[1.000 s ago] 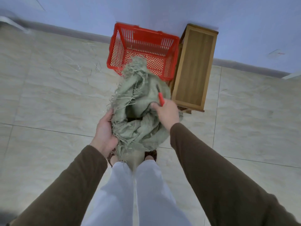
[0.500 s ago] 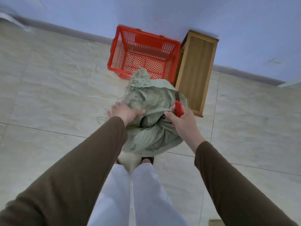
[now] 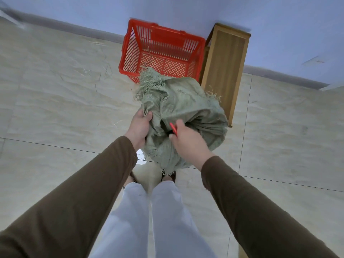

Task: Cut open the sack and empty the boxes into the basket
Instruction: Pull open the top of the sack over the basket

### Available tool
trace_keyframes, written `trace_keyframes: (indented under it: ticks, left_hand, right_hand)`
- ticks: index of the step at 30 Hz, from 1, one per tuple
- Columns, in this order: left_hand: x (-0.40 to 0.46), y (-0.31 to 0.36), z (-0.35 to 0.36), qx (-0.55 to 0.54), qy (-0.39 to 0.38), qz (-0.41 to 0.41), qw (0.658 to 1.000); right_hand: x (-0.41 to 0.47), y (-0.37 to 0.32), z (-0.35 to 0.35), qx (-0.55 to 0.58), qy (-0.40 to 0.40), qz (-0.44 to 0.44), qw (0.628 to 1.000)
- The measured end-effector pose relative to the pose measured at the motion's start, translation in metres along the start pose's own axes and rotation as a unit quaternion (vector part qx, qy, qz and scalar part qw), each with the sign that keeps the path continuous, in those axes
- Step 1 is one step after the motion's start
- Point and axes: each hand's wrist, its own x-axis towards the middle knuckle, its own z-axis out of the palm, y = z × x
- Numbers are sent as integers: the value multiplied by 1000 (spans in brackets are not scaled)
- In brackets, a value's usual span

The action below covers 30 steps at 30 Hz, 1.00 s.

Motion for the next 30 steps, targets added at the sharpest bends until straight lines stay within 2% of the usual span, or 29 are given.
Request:
trace_keyframes:
  ticks: [2,6,10,19,21,27,30]
  left_hand:
    - [-4,-2,-1,11,-7,13,1000]
    - [-10,-4,-3,38,-12,50,998]
    - [-14,-6,-6,44,3,52,998]
    - [-23,-10,-9,126,9,82,989]
    - [-25,-12,-9,114,9,80,990]
    - [-30,-11,-8,25,61,65,996]
    - [-36,-15,0,51,30,64,996]
  right_hand:
    - [3,-2,7,-52,-72,23,996]
    - [13,-8,8,-46,-127,43,990]
    - [15,-11,7,-63,-157,46,984]
    - [18,-18,10,-75,-152,50,984]
    - [22,-24,12,-71,-148,45,985]
    - [17,-17,18,-45,-61,62,995]
    - [11,-19,19,-47,-64,32,996]
